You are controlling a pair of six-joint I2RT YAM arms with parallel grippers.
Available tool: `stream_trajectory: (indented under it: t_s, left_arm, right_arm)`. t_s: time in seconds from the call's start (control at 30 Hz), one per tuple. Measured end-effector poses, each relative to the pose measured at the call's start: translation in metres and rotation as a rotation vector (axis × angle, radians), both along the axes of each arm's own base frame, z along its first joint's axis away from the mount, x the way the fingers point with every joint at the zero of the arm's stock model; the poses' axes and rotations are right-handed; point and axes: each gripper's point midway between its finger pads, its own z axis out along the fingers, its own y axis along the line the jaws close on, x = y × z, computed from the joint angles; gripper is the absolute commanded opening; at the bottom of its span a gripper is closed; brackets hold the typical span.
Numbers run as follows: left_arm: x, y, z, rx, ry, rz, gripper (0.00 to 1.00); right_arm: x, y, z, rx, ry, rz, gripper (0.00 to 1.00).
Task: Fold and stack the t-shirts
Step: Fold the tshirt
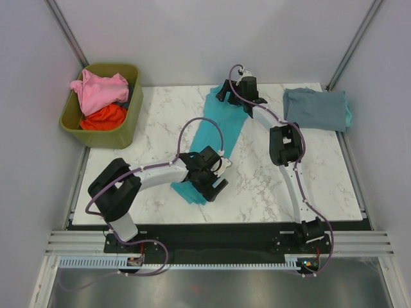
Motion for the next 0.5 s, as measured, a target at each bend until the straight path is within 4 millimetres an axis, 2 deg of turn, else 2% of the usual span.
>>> stream_trajectory:
  t_s: [0.3, 0.43, 0.5]
  left_arm:
    - [-0.011, -0.024, 0.002, -0.014, 0.01, -0.064, 0.97]
    - [-0.012, -0.024, 0.004, -0.003, 0.017, -0.066, 0.98]
    - [-0.012, -0.023, 0.005, 0.004, 0.021, -0.067, 0.98]
  right_arm:
    - [-0.001, 0.007, 0.001, -0.007, -0.015, 0.016, 0.95]
    - [-0.01, -0.003, 0.008, -0.035, 0.006, 0.021, 0.96]
    - [-0.017, -0.014, 0.023, -0.041, 0.014, 0.014, 0.96]
